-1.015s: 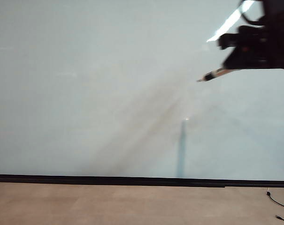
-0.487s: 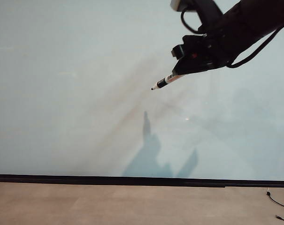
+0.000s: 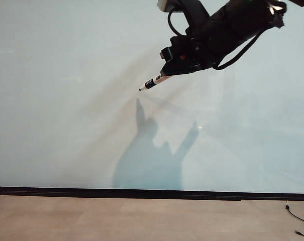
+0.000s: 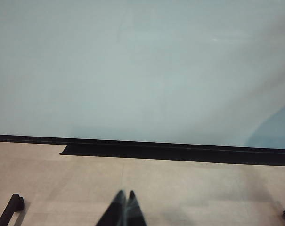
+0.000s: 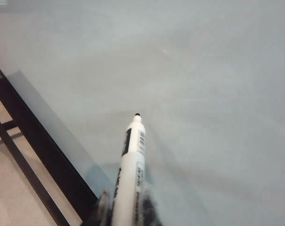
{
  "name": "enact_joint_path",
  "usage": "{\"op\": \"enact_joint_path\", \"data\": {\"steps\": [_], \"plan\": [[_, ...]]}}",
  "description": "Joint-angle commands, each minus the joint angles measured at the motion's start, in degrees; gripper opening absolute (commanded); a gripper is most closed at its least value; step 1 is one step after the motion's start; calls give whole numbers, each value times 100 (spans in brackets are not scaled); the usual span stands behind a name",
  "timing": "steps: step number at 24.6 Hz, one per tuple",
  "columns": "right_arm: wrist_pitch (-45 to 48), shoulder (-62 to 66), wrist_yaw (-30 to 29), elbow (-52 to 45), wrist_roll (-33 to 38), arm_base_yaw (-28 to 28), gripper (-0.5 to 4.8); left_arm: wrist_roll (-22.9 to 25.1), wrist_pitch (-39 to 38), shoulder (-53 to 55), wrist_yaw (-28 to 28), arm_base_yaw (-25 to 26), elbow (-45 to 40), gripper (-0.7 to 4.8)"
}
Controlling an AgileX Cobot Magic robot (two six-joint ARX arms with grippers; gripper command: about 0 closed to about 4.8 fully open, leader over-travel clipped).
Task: Pick up the pen on the shelf to the right of the whiteboard and write the letter A.
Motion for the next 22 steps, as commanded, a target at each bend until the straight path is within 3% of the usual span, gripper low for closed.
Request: {"op": "enact_joint_path", "data": {"steps": [1,22], "plan": [[-28,85,-22,205,-59,15,-6,26,35,4,22,2,17,-4],[-103,61,643,315,-168,140,-6,26,35,4,22,2,17,-4]]}}
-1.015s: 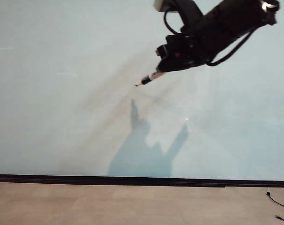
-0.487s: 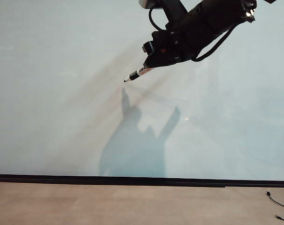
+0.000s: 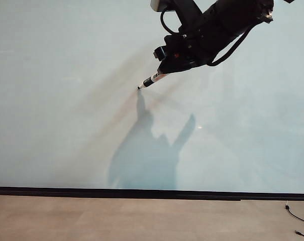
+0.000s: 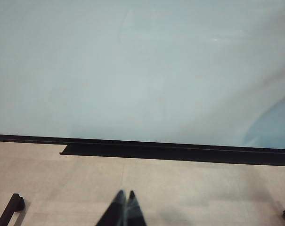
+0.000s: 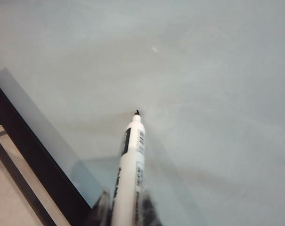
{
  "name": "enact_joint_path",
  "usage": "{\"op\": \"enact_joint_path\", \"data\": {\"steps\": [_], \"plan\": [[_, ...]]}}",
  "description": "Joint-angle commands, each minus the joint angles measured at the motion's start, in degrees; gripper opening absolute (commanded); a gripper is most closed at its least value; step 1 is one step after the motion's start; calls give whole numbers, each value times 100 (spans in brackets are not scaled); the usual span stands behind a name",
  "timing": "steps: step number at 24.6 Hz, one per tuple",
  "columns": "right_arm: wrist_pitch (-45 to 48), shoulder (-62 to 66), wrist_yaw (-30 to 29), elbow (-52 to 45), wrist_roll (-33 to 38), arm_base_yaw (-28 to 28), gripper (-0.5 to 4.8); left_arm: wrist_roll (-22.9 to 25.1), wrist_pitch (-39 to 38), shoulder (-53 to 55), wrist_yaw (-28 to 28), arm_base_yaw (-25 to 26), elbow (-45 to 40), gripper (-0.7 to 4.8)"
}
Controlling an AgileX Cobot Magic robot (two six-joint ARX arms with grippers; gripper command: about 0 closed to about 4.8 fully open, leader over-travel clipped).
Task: Pick up the pen on the shelf to the right of the whiteboard and write the letter A.
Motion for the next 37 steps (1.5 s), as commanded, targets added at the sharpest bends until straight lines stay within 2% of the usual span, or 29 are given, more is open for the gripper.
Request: {"op": "enact_joint_path", "data": {"steps": [1,37], "plan": [[81,-68,212,31,-48,13,-6,24,35,2,24,0,17,-4],[96,-1005,857,26,-428,7,-6,24,35,2,24,-2,17,-5]]}}
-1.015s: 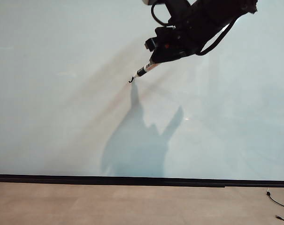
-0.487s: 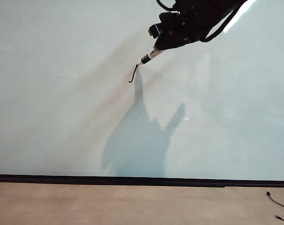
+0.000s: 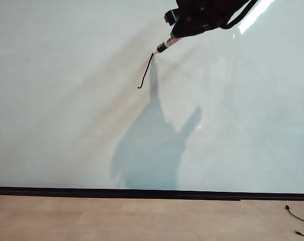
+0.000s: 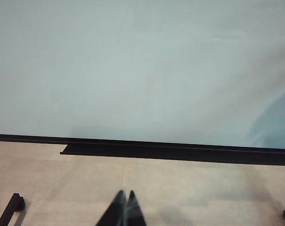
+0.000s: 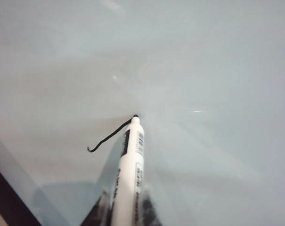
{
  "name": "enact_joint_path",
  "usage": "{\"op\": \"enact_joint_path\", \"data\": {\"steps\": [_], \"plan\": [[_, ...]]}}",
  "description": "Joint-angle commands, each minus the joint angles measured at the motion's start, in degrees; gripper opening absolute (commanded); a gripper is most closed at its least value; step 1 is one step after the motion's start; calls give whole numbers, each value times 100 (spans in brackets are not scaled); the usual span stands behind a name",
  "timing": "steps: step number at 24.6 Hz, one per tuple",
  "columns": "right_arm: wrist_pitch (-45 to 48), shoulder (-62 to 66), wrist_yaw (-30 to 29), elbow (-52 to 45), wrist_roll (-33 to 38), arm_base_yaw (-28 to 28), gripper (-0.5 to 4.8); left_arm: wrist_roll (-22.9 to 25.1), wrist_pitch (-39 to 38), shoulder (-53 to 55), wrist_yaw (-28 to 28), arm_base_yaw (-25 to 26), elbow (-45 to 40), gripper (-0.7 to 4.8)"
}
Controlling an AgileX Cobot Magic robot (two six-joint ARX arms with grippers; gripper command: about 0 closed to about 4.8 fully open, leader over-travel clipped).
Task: Pick up the pen on the shelf to the right of the whiteboard and write the letter A.
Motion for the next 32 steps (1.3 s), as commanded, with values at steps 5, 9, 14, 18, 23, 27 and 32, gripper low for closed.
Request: {"op": "enact_joint_path", "data": {"steps": [5,9,14,18,23,27,32], "plan": [[273,-212,275,33,-74,-22,-6,26,35,0,24,0,17,-4],[267,-243,247,33,-76,-20,-6,26,35,0,24,0,17,-4],[122,-647,308,-315,-92,407,-6,26,35,0,26,0,17,-4],[566,-1080,466,-890,367,625,-6,26,35,0,26,0,17,-4],[2916,-745,566,-1707,2240,595,-6,26,35,0,24,0,17,-5],[4070,-22,570,-1759,3077,592,-6,24,35,0,24,0,17,-4],[4433,511,560,-1751,3582,422,-6,26,35,0,24,0,17,-4]]}}
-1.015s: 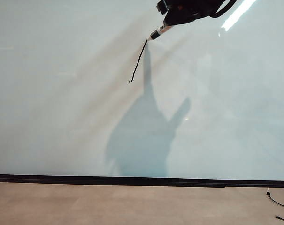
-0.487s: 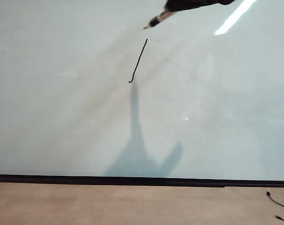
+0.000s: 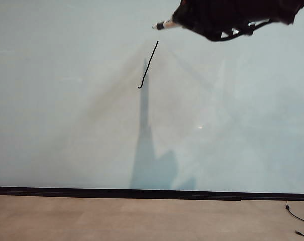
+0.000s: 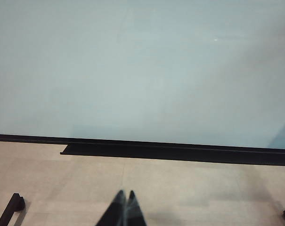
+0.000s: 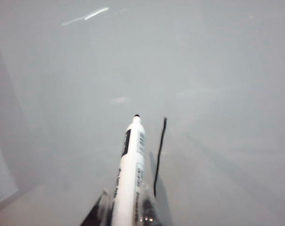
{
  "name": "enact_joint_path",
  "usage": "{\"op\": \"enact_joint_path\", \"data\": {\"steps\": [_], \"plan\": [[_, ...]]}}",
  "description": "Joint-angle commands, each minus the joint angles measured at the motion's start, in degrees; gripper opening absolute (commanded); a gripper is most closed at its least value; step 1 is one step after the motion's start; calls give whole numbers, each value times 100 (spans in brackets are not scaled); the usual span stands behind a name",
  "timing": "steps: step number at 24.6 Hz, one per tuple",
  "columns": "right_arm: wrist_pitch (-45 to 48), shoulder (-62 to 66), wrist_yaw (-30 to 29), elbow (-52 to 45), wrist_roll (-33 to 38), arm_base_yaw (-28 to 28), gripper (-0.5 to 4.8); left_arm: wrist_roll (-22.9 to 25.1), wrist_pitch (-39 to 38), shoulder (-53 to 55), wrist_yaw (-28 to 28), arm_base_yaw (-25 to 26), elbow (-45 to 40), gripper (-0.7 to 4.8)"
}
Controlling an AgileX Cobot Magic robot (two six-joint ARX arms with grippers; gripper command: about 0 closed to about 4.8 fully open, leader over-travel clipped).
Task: Pick up the pen on the shelf to the right of the whiteboard and write the letter A.
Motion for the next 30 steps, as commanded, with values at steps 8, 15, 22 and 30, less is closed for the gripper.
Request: {"op": "enact_joint_path", "data": {"steps": [8,15,22,30], "plan": [[232,221,-411,101,299,-352,-6,26,35,2,24,0,17,-5],[184,273,-992,129,457,-662,-6,26,35,2,26,-2,17,-4],[98,363,-1161,247,481,-697,-6,26,35,2,24,0,17,-5],[-186,363,-1034,334,490,-704,-6,24,35,2,26,0,17,-4]]}}
